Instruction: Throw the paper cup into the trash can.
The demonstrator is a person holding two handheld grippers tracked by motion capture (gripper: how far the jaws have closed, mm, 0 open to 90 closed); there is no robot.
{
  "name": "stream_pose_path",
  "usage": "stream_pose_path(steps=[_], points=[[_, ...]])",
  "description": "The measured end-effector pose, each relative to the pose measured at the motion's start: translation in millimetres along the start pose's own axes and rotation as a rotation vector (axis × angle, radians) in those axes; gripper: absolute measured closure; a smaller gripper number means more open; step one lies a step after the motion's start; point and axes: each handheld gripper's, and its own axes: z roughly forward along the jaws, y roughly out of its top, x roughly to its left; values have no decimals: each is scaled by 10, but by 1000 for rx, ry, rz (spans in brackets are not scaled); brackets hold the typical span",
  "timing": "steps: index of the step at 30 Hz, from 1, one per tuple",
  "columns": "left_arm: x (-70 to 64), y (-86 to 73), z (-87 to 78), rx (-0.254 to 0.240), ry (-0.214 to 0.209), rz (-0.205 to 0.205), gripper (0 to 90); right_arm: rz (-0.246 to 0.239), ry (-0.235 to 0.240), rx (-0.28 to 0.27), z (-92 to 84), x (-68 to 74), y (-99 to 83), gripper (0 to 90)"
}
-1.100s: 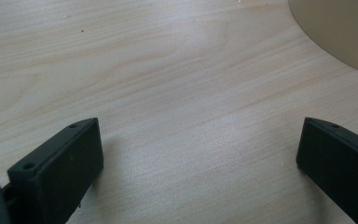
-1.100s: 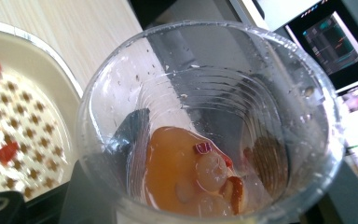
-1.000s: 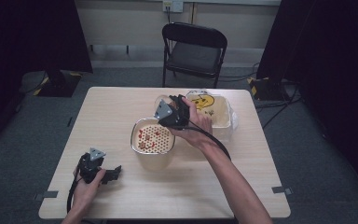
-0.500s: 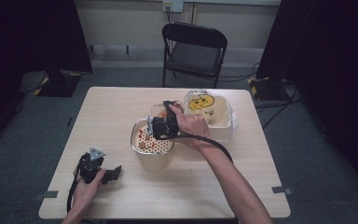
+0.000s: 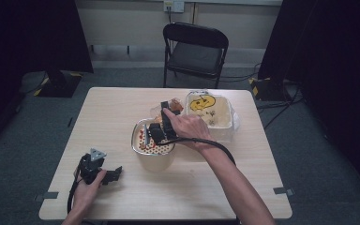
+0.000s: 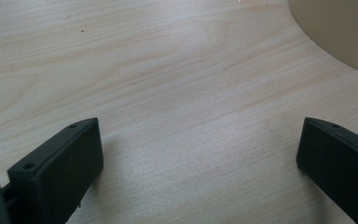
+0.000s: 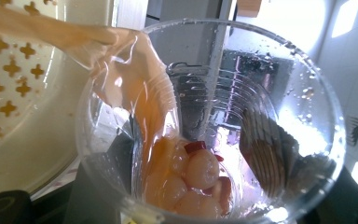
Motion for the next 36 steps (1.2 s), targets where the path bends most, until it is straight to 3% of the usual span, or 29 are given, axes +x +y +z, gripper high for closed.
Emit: stream_pose_path(steps=[4, 6, 7, 8, 10, 15, 20, 25, 29, 32, 36], points=[[0, 0, 0, 0, 0, 0, 0, -53, -41, 6, 9, 13, 7, 452], [0, 0, 0, 0, 0, 1, 0, -120, -73, 18, 6, 40, 21, 453], [0, 0, 0, 0, 0, 1, 0, -120, -73, 18, 6, 40, 21, 453], [0, 0, 0, 0, 0, 0, 0, -158, -108, 30, -11, 73, 44, 454], [0, 0, 0, 0, 0, 0, 0, -203, -120, 29, -12, 72, 68, 454], [0, 0, 0, 0, 0, 0, 0, -267, -164, 49, -17, 135, 90, 459], [-2, -1, 1, -1, -2, -3, 0, -308, -164, 66, -15, 148, 73, 458], [-2, -1, 1, 0, -1, -3, 0, -382, -192, 72, -55, 155, 81, 459], [0, 0, 0, 0, 0, 0, 0, -436, -249, 79, -82, 169, 81, 463], [0, 0, 0, 0, 0, 0, 0, -515, -307, 84, -112, 179, 94, 463], [0, 0, 0, 0, 0, 0, 0, -555, -341, 78, -148, 195, 120, 468]])
